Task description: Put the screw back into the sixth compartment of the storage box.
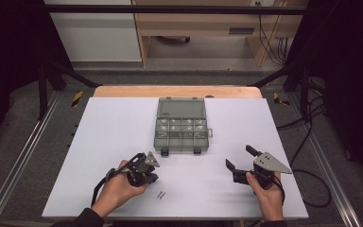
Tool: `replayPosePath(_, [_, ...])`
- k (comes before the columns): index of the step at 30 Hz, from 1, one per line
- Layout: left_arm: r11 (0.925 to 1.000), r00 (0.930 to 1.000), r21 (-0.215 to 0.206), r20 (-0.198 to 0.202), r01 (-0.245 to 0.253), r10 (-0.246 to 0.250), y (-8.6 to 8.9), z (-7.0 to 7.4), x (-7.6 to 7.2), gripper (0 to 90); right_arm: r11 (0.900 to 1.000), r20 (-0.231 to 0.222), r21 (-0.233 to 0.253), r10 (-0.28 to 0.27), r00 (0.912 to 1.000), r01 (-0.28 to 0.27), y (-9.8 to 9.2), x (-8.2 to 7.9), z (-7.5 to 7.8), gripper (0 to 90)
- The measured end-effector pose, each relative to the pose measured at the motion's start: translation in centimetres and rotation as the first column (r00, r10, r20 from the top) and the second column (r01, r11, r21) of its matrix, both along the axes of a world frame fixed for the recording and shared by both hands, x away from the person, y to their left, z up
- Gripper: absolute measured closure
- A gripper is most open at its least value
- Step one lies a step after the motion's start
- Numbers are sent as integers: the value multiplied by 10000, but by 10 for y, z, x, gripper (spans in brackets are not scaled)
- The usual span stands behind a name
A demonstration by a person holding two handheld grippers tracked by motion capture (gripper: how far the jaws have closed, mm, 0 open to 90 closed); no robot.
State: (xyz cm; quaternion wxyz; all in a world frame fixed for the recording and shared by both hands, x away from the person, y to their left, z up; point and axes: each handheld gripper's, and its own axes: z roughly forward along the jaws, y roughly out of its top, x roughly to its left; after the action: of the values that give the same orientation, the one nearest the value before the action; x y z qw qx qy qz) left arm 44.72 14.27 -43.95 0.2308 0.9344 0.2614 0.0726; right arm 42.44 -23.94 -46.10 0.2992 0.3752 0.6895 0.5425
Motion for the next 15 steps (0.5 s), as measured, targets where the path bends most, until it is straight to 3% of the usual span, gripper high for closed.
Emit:
replayPosePath(3, [9999, 9999, 104, 119, 42, -44, 1, 4, 3, 880, 10000, 34, -34, -30, 10000, 30, 0, -2, 0, 67])
replayPosePath(4, [9999, 9998, -119, 151, -95, 97, 2, 6, 5, 880, 10000, 64, -14, -37, 10000, 37, 0, -1, 0, 67])
replayPosePath(9, [9998, 9997, -150, 213, -89, 92, 3, 9, 11, 880, 10000, 43, -29, -15, 10000, 15, -1, 0, -1, 67])
replayPosePath(15, [9984, 9985, -473, 439, -314, 335, 5, 13, 16, 880, 10000, 92, -75, -63, 9999, 63, 0, -1, 0, 67])
